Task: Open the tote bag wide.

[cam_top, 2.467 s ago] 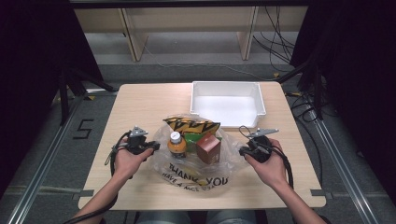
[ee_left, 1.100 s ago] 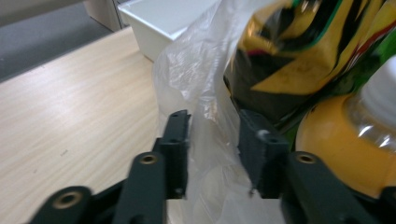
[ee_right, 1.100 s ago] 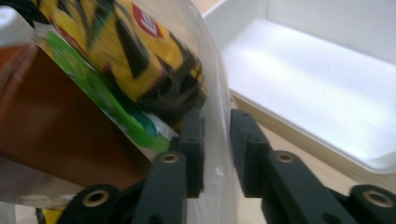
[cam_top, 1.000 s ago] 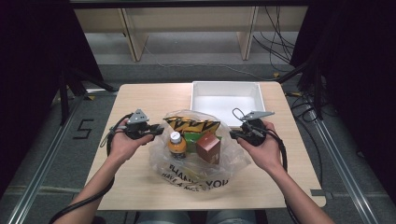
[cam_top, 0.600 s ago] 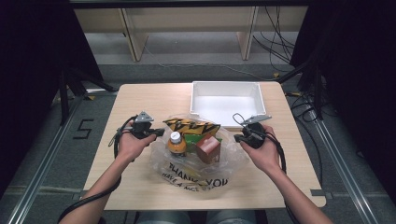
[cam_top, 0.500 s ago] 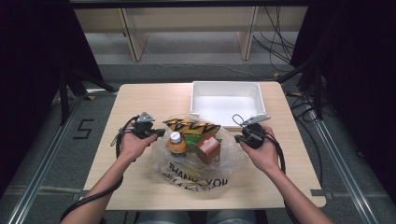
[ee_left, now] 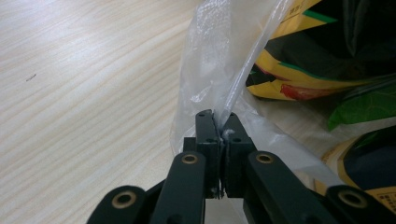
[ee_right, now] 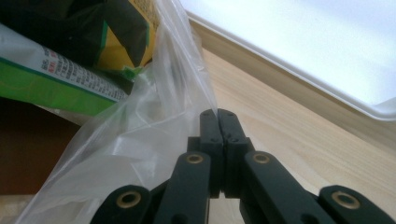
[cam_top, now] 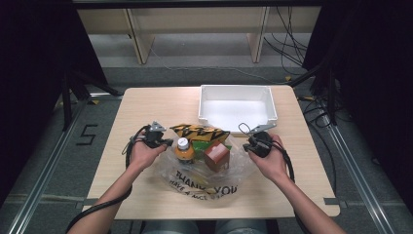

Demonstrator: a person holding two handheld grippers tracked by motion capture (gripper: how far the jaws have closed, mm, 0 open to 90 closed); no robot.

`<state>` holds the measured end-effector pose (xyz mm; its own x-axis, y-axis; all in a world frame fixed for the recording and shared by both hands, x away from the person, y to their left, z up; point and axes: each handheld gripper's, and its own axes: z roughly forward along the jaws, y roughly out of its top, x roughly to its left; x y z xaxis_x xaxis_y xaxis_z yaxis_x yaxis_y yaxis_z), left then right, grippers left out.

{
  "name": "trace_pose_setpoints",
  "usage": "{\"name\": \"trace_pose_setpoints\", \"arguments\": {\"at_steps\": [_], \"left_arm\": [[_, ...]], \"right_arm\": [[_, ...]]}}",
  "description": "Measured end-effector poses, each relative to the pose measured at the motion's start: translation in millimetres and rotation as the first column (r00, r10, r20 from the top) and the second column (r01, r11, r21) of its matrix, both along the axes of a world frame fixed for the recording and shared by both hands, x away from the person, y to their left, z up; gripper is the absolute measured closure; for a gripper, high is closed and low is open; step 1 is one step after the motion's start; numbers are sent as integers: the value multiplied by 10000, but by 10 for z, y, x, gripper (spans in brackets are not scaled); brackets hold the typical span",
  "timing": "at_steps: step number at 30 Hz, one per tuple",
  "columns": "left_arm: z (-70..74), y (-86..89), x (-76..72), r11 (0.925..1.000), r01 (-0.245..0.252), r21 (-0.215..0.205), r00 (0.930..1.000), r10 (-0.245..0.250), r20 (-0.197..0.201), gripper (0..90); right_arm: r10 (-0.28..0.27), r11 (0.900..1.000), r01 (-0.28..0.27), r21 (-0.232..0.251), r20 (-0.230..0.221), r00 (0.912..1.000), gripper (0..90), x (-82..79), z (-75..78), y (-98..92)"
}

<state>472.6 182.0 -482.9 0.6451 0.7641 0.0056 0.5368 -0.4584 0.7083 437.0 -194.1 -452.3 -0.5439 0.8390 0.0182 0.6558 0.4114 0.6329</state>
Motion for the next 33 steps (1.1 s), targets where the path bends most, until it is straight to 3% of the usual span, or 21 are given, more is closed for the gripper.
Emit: {"name": "trace_pose_setpoints", "arguments": {"at_steps": [5, 11, 13, 14, 16, 17, 18, 21, 22, 23, 25, 29, 31, 33], "left_arm": [[-36, -6, 5, 9998, -47, 176, 9999, 50, -133, 871], [-67, -5, 5, 9995, -306, 120, 9994, 308, -165, 836], [-46, 12, -11, 9993, -336, 157, 9994, 337, -82, 808], [-35, 19, -25, 9990, -450, 15, 9990, 450, -1, 774], [24, 65, -71, 9984, -547, -144, 9982, 551, 242, 683], [58, 86, -107, 9968, -722, -352, 9966, 735, 379, 615], [87, 103, -144, 9927, -919, -786, 9935, 967, 598, 563], [242, 212, -282, 9878, -911, -1260, 9897, 1039, 988, 475], [303, 252, -332, 9887, -846, -1237, 9874, 999, 1227, 454], [348, 276, -376, 9883, -863, -1257, 9856, 1031, 1344, 442], [444, 313, -494, 9846, -773, -1567, 9805, 1036, 1669, 435], [569, 352, -754, 9850, -225, -1709, 9763, 585, 2086, 438], [593, 348, -864, 9842, 40, -1771, 9775, 335, 2082, 445], [601, 329, -948, 9841, 321, -1748, 9775, 55, 2107, 452]], "right_arm": [[15, 9999, -12, 160, -194, 9998, 900, 19, -28, -7], [-1, 9999, 2, -141, 27, 10000, 894, 52, -66, -27], [-70, 9999, 74, 145, -272, 9996, 871, 33, -52, -25], [-227, 9996, 228, 158, -21, 9997, 846, 33, -63, -29], [37, 10000, -35, -83, 261, 9997, 810, 33, -11, -89], [-62, 9998, 49, 196, 637, 9979, 790, 16, 0, -96], [80, 10000, -82, 54, 455, 9989, 757, -13, 67, -134], [-99, 9968, 52, 797, 588, 9982, 720, -131, 215, -155], [2, 9967, -77, 805, 926, 9957, 710, -173, 260, -177], [-28, 9944, -60, 1056, 829, 9966, 712, -237, 333, -185], [172, 9930, -357, 1129, 1605, 9869, 712, -323, 411, -223], [485, 9873, -751, 1397, 1847, 9816, 699, -551, 568, -240], [894, 9805, -1225, 1536, 2066, 9743, 685, -671, 613, -240], [1091, 9757, -1429, 1662, 1971, 9743, 677, -798, 660, -211]]}}
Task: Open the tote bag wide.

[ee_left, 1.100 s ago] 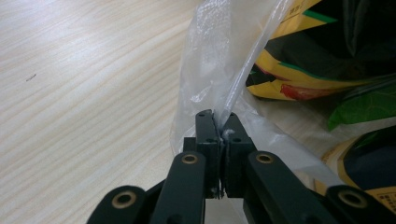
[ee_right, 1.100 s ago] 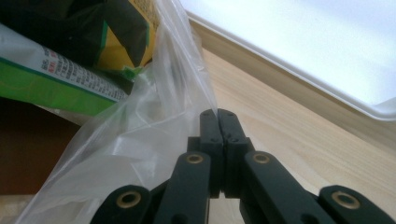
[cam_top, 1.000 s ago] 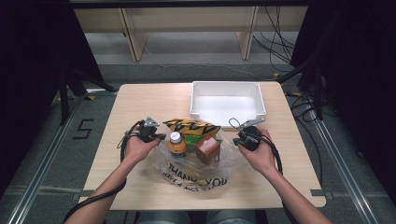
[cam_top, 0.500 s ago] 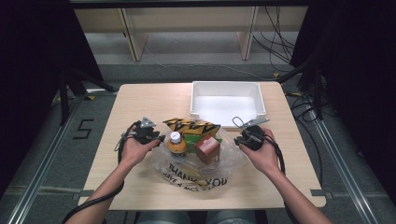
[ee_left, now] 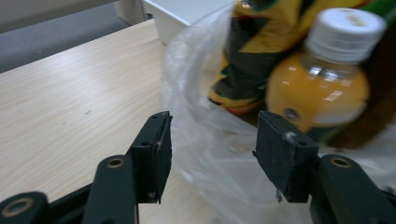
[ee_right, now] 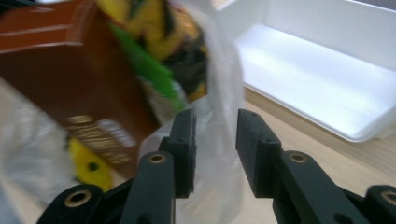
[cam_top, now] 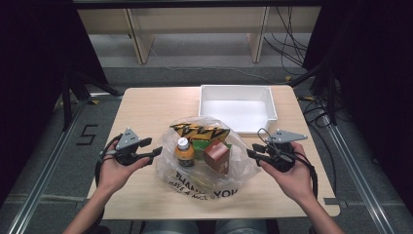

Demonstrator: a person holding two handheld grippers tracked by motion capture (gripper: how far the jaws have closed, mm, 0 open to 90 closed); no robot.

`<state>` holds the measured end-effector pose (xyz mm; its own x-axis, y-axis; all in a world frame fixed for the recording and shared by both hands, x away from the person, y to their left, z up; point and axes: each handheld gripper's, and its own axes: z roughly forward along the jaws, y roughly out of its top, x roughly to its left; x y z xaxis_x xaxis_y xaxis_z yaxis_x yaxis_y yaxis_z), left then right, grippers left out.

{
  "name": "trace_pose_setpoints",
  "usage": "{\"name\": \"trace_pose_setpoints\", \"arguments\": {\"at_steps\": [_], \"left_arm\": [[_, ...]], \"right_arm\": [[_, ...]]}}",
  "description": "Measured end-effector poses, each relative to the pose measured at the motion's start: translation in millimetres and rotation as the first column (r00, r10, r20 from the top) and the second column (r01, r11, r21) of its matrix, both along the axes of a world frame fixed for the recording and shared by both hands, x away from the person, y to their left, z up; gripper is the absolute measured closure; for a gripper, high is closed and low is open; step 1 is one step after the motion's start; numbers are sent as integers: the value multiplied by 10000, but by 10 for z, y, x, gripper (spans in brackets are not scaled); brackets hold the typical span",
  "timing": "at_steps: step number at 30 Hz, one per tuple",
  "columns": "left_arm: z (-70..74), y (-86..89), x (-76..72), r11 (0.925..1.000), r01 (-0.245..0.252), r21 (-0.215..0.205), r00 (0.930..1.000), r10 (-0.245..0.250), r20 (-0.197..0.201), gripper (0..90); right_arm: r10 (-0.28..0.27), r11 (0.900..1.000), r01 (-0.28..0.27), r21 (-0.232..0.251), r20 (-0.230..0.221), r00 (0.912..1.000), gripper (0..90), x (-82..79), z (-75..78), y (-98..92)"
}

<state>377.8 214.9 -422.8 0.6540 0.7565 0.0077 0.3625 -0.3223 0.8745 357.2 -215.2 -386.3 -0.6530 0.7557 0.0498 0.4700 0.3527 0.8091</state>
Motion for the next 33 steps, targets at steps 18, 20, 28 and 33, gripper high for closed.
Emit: {"name": "trace_pose_setpoints", "arguments": {"at_steps": [18, 20, 28, 33], "left_arm": [[-282, -385, 16, 9786, 1697, 1164, 9812, -1568, -1125, 618], [-338, -404, 43, 9737, 1746, 1462, 9781, -1544, -1399, 656], [-527, -392, 126, 9703, 1708, 1712, 9665, -1311, -2209, 745], [-552, -374, 114, 9770, 1550, 1462, 9658, -1187, -2306, 730]], "right_arm": [[1823, 9779, -2008, -583, -2328, 9553, 696, -200, -494, 352], [1847, 9711, -2175, -985, -2676, 9457, 762, -163, -545, 355], [1766, 9534, -2483, -1716, -3501, 9199, 881, -18, -784, 342], [1808, 9534, -2500, -1691, -3432, 9217, 828, -1, -818, 304]]}}
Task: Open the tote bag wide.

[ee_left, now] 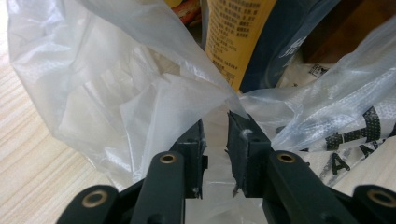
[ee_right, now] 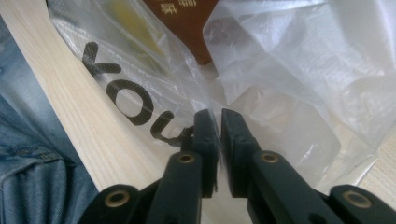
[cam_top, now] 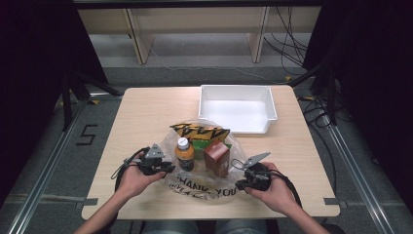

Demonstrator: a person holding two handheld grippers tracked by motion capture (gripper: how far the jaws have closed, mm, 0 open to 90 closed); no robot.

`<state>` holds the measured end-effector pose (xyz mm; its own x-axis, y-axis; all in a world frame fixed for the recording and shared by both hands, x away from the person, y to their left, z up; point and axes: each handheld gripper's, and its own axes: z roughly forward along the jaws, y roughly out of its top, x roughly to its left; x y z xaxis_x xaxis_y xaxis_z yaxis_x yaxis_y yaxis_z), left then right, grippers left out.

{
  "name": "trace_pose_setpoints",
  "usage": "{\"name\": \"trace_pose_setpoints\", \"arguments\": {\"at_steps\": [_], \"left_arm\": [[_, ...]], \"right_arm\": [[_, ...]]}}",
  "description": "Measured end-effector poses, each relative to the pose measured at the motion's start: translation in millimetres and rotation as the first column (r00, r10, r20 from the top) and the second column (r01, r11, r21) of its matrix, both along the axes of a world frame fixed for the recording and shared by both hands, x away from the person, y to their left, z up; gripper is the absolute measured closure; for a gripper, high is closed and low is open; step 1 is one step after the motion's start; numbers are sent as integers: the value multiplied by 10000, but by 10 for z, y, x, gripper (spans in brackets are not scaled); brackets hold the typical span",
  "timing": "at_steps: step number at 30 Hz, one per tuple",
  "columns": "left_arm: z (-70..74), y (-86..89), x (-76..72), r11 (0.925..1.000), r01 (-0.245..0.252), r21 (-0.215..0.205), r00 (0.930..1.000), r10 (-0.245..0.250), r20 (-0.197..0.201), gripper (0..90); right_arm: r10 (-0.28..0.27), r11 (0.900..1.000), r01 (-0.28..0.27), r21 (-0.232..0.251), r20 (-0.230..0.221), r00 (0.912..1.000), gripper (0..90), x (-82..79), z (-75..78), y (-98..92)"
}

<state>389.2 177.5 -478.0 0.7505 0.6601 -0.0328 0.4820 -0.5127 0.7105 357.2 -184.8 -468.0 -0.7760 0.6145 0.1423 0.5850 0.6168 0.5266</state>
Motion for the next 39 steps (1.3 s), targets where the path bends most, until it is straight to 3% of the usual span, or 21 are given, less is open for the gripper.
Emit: {"name": "trace_pose_setpoints", "arguments": {"at_steps": [2, 3, 5, 6, 7, 9, 11, 13, 15, 18, 19, 20, 21, 26, 27, 28, 31, 32, 36, 37, 39], "left_arm": [[31, 21, -15, 10000, 36, -24, 9996, -35, 267, 680], [54, 32, -33, 9999, 5, -103, 9994, -1, 342, 642], [101, 53, -82, 9981, -290, -535, 9982, 317, 519, 562], [129, 75, -91, 9981, -221, -573, 9974, 259, 668, 528], [155, 89, -122, 9954, -439, -852, 9967, 495, 649, 500], [224, 142, -176, 9917, -634, -1122, 9936, 732, 860, 458], [273, 187, -214, 9884, -751, -1324, 9891, 906, 1158, 427], [309, 210, -246, 9820, -916, -1652, 9846, 1141, 1323, 415], [341, 237, -267, 9766, -1089, -1856, 9796, 1372, 1467, 401], [385, 274, -274, 9704, -1185, -2106, 9744, 1545, 1633, 393], [396, 281, -280, 9685, -1257, -2150, 9728, 1629, 1648, 387], [407, 292, -281, 9681, -1220, -2190, 9729, 1603, 1667, 387], [415, 302, -286, 9663, -1270, -2240, 9714, 1668, 1689, 384], [381, 320, -254, 9642, -1444, -2222, 9689, 1834, 1661, 374], [369, 323, -240, 9628, -1433, -2291, 9694, 1832, 1636, 374], [363, 326, -231, 9620, -1484, -2291, 9686, 1881, 1627, 375], [354, 327, -210, 9565, -1581, -2452, 9680, 1991, 1527, 375], [355, 330, -207, 9578, -1575, -2405, 9670, 1990, 1592, 375], [346, 324, -200, 9566, -1658, -2397, 9631, 2094, 1692, 376], [346, 326, -199, 9568, -1657, -2389, 9625, 2097, 1722, 378], [349, 331, -205, 9556, -1624, -2457, 9622, 2085, 1752, 388]], "right_arm": [[-61, 9997, 58, 242, 151, 9999, 784, -3, 45, -28], [-476, 9972, 476, 576, -9, 9989, 751, -44, 87, -32], [-756, 9928, 680, 981, 751, 9943, 696, -12, 162, -93], [-852, 9874, 792, 1372, 383, 9956, 661, -54, 247, -102], [-911, 9812, 758, 1772, 801, 9926, 638, -58, 267, -115], [-1013, 9772, 803, 1964, 993, 9899, 614, -76, 443, -191], [-1579, 9564, 1192, 2667, 1287, 9790, 590, -105, 618, -228], [-1646, 9478, 1037, 3017, 1840, 9690, 585, -80, 744, -269], [-1852, 9444, 1043, 3118, 2425, 9523, 578, -45, 880, -313], [-2140, 9377, 1203, 3259, 2693, 9390, 577, 41, 1026, -333], [-2190, 9385, 1145, 3258, 3054, 9267, 576, 117, 1069, -342], [-2190, 9385, 1145, 3258, 3054, 9267, 576, 117, 1069, -342], [-2360, 9338, 1251, 3351, 3143, 9195, 576, 153, 1085, -337], [-2506, 9290, 1309, 3462, 3281, 9108, 577, 333, 1118, -290], [-2554, 9247, 1352, 3558, 3167, 9135, 577, 349, 1118, -262], [-2370, 9310, 1206, 3445, 3191, 9176, 577, 374, 1126, -247], [-2136, 9312, 906, 3532, 3271, 9205, 577, 429, 1138, -163], [-2073, 9334, 922, 3469, 3112, 9275, 576, 426, 1146, -142], [-1953, 9314, 725, 3566, 3218, 9264, 575, 472, 1152, -91], [-1715, 9365, 440, 3478, 3453, 9227, 574, 490, 1150, -98], [-1978, 9317, 701, 3564, 3358, 9209, 573, 466, 1156, -94]]}}
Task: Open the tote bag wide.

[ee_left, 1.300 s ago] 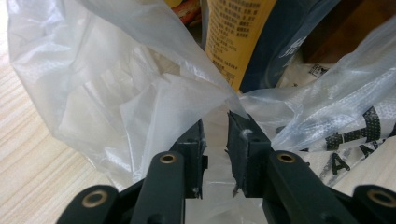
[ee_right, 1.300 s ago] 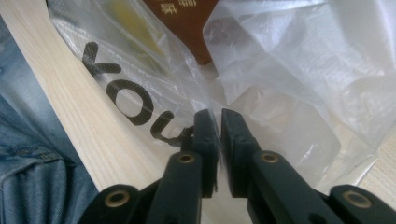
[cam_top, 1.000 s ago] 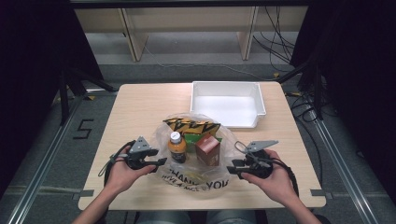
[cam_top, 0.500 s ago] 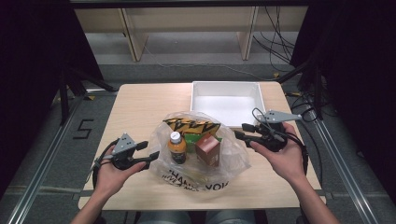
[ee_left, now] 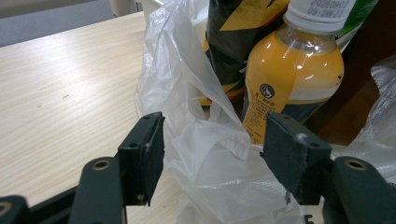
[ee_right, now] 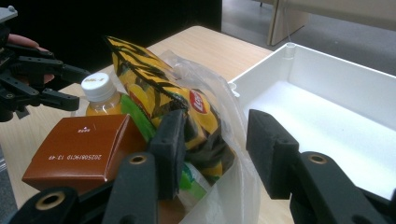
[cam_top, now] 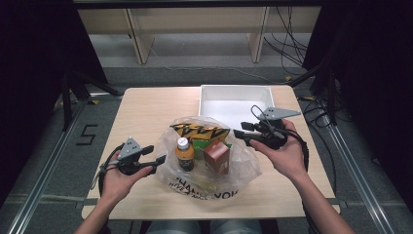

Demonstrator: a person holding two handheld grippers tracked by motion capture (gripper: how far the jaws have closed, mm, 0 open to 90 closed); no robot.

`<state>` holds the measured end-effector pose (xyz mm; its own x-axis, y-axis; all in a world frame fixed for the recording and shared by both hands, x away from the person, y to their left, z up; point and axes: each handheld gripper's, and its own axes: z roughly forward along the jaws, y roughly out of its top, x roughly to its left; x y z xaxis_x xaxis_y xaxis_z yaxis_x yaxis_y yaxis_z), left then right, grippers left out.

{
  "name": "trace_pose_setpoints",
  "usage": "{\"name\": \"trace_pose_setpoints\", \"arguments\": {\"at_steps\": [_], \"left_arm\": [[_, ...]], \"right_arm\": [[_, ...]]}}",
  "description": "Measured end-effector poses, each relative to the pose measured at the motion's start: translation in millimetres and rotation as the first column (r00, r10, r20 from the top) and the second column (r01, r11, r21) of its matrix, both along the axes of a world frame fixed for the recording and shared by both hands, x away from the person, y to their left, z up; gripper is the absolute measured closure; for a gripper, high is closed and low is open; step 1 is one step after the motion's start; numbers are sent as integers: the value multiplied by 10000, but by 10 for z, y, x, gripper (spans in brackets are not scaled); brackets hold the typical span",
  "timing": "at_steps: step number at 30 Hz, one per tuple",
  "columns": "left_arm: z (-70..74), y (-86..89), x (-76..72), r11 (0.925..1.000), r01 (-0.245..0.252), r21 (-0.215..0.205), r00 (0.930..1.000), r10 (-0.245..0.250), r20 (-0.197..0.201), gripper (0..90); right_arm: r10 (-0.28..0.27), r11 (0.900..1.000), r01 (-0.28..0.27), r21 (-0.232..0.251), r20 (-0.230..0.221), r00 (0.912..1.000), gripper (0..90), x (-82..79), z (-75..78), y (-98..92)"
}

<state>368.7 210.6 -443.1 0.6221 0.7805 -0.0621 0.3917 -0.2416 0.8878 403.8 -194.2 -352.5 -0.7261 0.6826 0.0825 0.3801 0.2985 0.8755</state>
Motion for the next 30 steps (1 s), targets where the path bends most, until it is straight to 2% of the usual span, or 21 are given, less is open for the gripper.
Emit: {"name": "trace_pose_setpoints", "arguments": {"at_steps": [1, 4, 6, 7, 8, 9, 10, 12, 13, 14, 15, 17, 19, 20, 22, 23, 24, 26, 27, 29, 30], "left_arm": [[7, 3, -7, 10000, -37, 45, 10000, 37, 82, 396], [28, 27, -30, 10000, -75, -24, 9997, 76, 239, 416], [55, 57, -21, 9999, -110, -93, 9993, 113, 352, 431], [80, 74, -11, 9999, -106, -77, 9992, 109, 388, 443], [114, 90, 8, 9999, -88, -83, 9988, 92, 480, 453], [155, 105, 37, 9998, -124, -138, 9981, 132, 598, 460], [208, 119, 70, 9997, -213, -89, 9967, 219, 787, 477], [322, 133, 182, 9998, -182, -13, 9930, 182, 1166, 517], [362, 133, 237, 9999, -166, -21, 9917, 168, 1273, 531], [416, 125, 342, 9999, -99, 25, 9901, 95, 1399, 548], [444, 114, 409, 9999, 46, 148, 9902, -67, 1393, 561], [471, 53, 587, 9962, 771, 403, 9894, -814, 1206, 557], [444, -24, 753, 9878, 1403, 677, 9868, -1451, 723, 539], [421, -54, 812, 9844, 1545, 840, 9853, -1597, 601, 533], [363, -105, 907, 9775, 1750, 1179, 9834, -1793, 273, 529], [347, -115, 944, 9724, 1920, 1323, 9800, -1972, 268, 535], [319, -137, 988, 9714, 1974, 1320, 9792, -2017, 197, 545], [290, -163, 1049, 9657, 2184, 1405, 9752, -2214, 63, 581], [281, -176, 1070, 9656, 2183, 1415, 9755, -2200, -38, 598], [275, -177, 1118, 9580, 2375, 1609, 9710, -2388, -118, 631], [267, -193, 1129, 9636, 2271, 1413, 9736, -2283, -74, 647]], "right_arm": [[10, 9999, -8, 113, -161, 9999, 572, -9, 2, 3], [-104, 9999, 104, 96, -3, 9999, 571, -23, 6, -7], [-167, 9998, 170, 111, -265, 9995, 571, -26, 28, -12], [57, 10000, -57, -34, 90, 9999, 570, 4, 26, -27], [-239, 9995, 241, 185, -98, 9997, 570, -12, 36, -5], [35, 10000, -35, 52, 10, 10000, 570, 6, 50, -18], [-173, 9997, 174, 177, -56, 9998, 569, -4, 64, -1], [120, 9998, -122, 164, 169, 9998, 568, 34, 76, -1], [-50, 9995, 50, 318, -1, 10000, 568, 28, 83, 18], [50, 9999, -51, 86, 131, 9999, 567, 42, 92, 6], [90, 9998, -91, 159, 54, 9999, 567, 52, 90, 16], [22, 9999, -22, 131, -7, 10000, 567, 57, 88, 21], [61, 10000, -62, 24, 140, 9999, 566, 80, 75, 7], [-48, 9997, 46, 241, 77, 10000, 567, 76, 60, 20], [172, 9998, -173, 127, 50, 9998, 564, 87, 60, 3], [75, 9999, -73, 107, -140, 9999, 564, 66, 63, -3], [142, 9999, -142, 1, 31, 9999, 564, 81, 61, -14], [143, 9998, -142, 140, -59, 9999, 567, 102, 41, -1], [134, 9999, -135, -25, -198, 9997, 576, 110, 38, -3], [434, 9985, -433, -340, 13, 9991, 589, 201, -12, -10], [371, 9989, -378, -284, -238, 9990, 597, 229, -43, 3]]}}
